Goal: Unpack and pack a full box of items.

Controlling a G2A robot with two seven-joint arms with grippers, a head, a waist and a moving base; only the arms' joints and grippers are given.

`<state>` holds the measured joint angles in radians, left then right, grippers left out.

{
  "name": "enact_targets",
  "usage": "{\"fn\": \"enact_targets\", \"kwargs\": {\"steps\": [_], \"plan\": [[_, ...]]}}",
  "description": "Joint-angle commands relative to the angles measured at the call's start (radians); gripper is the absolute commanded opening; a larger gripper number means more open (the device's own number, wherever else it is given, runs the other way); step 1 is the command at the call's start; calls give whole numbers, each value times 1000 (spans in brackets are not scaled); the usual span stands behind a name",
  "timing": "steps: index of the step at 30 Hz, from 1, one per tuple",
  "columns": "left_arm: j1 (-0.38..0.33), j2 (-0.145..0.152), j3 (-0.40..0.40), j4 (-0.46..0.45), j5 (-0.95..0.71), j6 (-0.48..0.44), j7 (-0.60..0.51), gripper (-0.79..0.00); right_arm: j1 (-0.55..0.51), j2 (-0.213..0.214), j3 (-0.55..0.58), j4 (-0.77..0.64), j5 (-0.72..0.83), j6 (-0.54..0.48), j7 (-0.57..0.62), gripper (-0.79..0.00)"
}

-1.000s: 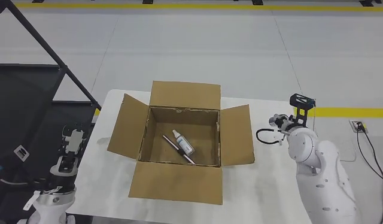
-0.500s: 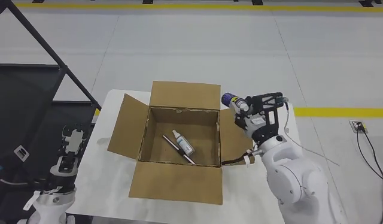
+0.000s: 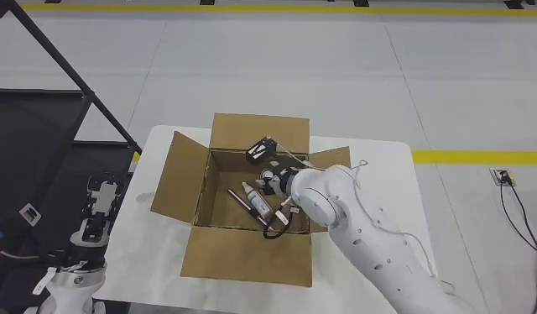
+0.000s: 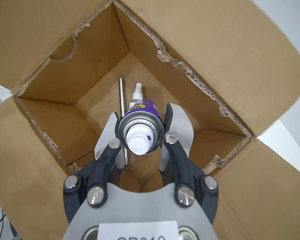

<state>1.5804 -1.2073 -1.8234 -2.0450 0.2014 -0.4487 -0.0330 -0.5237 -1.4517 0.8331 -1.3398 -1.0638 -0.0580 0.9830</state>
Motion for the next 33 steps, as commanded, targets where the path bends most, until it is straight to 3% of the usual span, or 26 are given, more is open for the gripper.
{"fn": "enact_targets", "kwargs": {"steps": [1, 4, 12, 16, 20, 26, 28, 30, 33], "plan": [[0, 0, 0, 0, 0, 0, 0, 0, 31, -20, -57, 69, -45, 67, -11, -785], [0, 0, 0, 0, 0, 0, 0, 0, 64, -48, -118, 144, -105, 164, -8, -785], [0, 0, 0, 0, 0, 0, 0, 0, 119, -101, -160, 310, -67, 198, -15, -785], [0, 0, 0, 0, 0, 0, 0, 0, 133, -116, -160, 359, -47, 182, -2, -529], [0, 0, 0, 0, 0, 0, 0, 0, 139, -126, -156, 387, -38, 174, -5, -446], [0, 0, 0, 0, 0, 0, 0, 0, 137, -132, -140, 398, -34, 150, -4, -394], [0, 0, 0, 0, 0, 0, 0, 0, 135, -132, -131, 397, -34, 143, -5, -329], [0, 0, 0, 0, 0, 0, 0, 0, 130, -131, -122, 391, -38, 139, -11, -345], [0, 0, 0, 0, 0, 0, 0, 0, 118, -126, -103, 370, -47, 139, -20, -296]]}}
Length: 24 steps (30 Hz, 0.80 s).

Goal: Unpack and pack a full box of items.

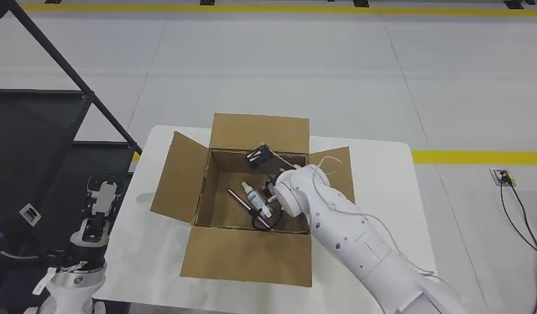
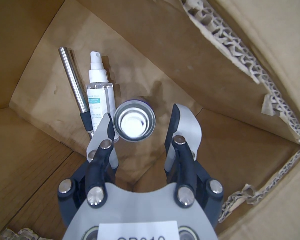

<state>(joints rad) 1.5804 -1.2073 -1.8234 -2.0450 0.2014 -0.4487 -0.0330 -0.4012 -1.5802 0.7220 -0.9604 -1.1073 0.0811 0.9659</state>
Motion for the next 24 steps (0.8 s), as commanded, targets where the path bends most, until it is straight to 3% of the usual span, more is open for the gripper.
{"fn": "enact_targets", "kwargs": {"steps": [1, 5, 6, 7, 10, 18, 24], "plan": [[-2, -1, 0, -4, -8, 10, 6, 0, -11, 5, 18, -24, -3, -3, -9, -268], [-20, -2, -17, 11, 10, 59, 30, 0, -61, 30, 88, -126, -1, -35, -51, -219], [-27, -2, -21, 21, 15, 64, 29, 0, -82, 38, 111, -163, -5, -40, -65, -182], [-35, -1, -26, 36, 15, 71, 27, 0, -106, 47, 136, -207, -9, -46, -83, -92], [-68, 2, -36, 87, 35, 94, 3, 0, -200, 78, 226, -357, -13, -84, -128, 0], [-128, 14, -9, 192, 83, 125, -166, 0, -465, 144, 492, -693, 59, -220, -210, 0], [-172, 20, 35, 241, 130, 151, -252, 0, -644, 184, 748, -859, 274, -411, -248, 0]]}}
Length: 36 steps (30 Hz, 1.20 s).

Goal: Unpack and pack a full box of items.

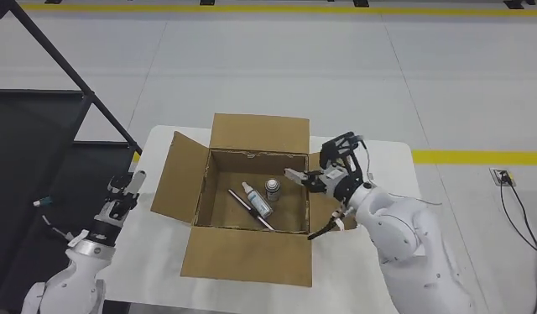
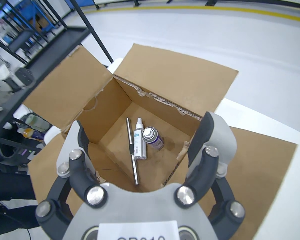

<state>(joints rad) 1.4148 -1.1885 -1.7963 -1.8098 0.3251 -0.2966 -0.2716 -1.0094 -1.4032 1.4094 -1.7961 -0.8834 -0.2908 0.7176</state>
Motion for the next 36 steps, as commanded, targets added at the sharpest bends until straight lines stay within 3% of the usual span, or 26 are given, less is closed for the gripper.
{"fn": "enact_targets", "kwargs": {"steps": [1, 7, 12, 18, 22, 29, 36], "plan": [[-11, 1, 13, 11, 10, 0, -17, 0, -61, 12, 102, -38, 81, -50, -7, 0], [-15, 2, 44, -3, 9, 2, -31, 0, -187, 35, 268, -93, 174, -48, 2, 0], [-2, 1, 65, -37, 17, -7, -24, 0, -174, 53, 311, -18, 273, -25, 163, 0], [15, 1, 89, -80, 39, -14, -16, 0, -52, 76, 296, 206, 455, -170, 344, 0], [26, 1, 101, -110, 53, -15, -9, 0, 8, 89, 276, 292, 519, -248, 397, 0], [28, 1, 133, -136, 89, -1, -16, 0, 65, 107, 230, 350, 607, -353, 454, 0], [-10, 0, 200, -131, 122, 12, -31, 0, 109, 137, 119, 346, 676, -388, 424, 0]]}}
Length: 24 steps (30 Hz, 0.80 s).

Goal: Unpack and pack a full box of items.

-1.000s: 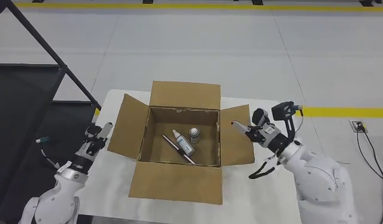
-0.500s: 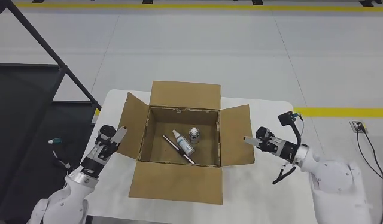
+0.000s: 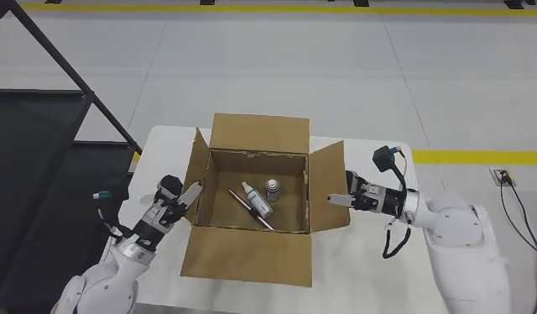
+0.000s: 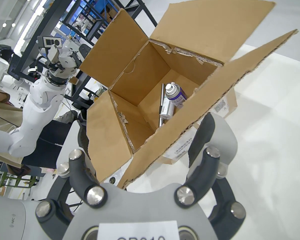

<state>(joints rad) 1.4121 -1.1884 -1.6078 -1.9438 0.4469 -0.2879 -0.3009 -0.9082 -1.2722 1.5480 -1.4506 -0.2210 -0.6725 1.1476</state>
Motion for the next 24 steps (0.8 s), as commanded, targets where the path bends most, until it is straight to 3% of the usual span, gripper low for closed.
{"fn": "enact_targets", "kwargs": {"steps": [1, 8, 21, 24], "plan": [[-14, -1, 19, 6, 2, 6, -3, 0, 15, 12, -35, 5, 25, -12, -12, 0], [-53, -4, 76, 35, -15, 23, -30, 0, 93, 40, -174, 72, 124, -39, -39, 0], [-56, -4, 79, 37, -12, 22, -28, 0, 93, 40, -174, 72, 124, -39, -39, 0], [-63, -4, 92, 29, -3, 26, -29, 0, 99, 36, -214, 88, 166, 4, -59, 0]]}}
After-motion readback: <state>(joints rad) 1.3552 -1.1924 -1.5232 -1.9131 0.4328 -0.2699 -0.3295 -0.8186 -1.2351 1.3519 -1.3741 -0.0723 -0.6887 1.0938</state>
